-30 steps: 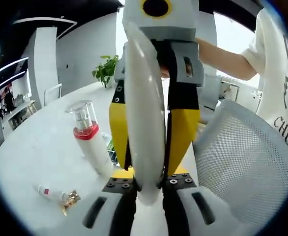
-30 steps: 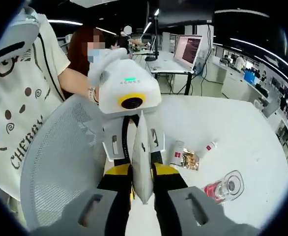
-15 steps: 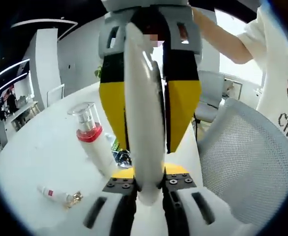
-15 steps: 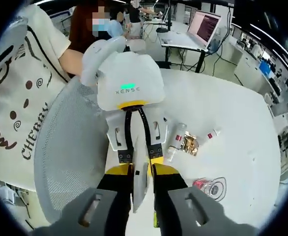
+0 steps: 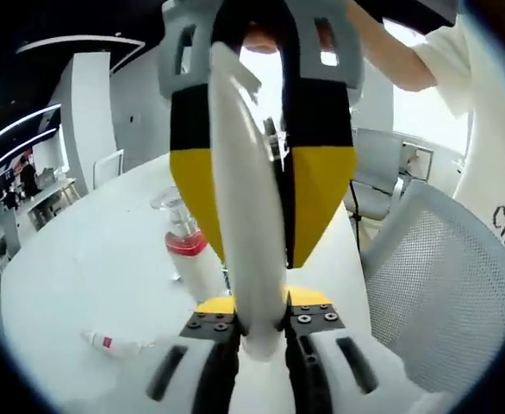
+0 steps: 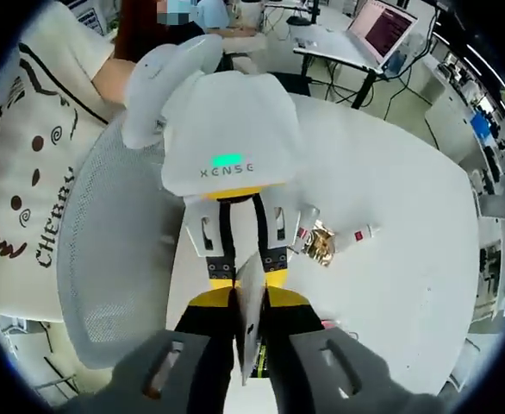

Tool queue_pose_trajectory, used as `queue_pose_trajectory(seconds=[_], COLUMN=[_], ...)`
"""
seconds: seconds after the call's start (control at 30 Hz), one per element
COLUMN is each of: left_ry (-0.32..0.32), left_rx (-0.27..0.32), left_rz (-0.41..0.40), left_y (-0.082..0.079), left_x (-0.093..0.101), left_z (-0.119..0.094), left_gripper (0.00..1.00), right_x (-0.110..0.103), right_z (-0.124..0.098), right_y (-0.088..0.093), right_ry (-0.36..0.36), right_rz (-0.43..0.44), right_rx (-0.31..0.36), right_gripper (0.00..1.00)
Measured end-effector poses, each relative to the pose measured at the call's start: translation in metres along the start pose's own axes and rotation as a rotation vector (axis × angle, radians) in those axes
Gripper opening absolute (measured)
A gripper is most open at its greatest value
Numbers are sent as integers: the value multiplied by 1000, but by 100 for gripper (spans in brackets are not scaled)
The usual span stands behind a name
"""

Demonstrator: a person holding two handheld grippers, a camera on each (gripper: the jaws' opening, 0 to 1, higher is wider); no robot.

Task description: Arrange the skincare products in the storage area until every visible bottle or jar stands upright without overlapping.

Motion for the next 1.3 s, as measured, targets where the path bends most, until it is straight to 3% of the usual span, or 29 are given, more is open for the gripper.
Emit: queue_pose_trajectory(seconds=[0.57, 1.03, 1.3], left_ry=[-72, -89, -72], left_rx=[31, 35, 25], left_rz=[7, -44, -65], left_y=[-6, 18, 31], left_x=[-45, -64, -64], left_z=[4, 17, 21], left_gripper=[21, 21, 21], right_x=[43, 65, 67], right_z=[-3, 18, 30], right_y=[-1, 16, 22], right_ry=[30, 3, -13], right_rz=[-47, -58, -53], right_rx=[-44, -90, -113], right_gripper=[11, 11, 11])
Point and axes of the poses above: the point that each gripper's makers call its tool centre point, and the gripper's own axes: z roughly forward along the fingers, x roughly to its right, y roughly out of its underside, the point moved 3 cm from there along -z, roughly backward along the fingers, and after that the axes turned 12 degrees about x, right-handed, at the moved point
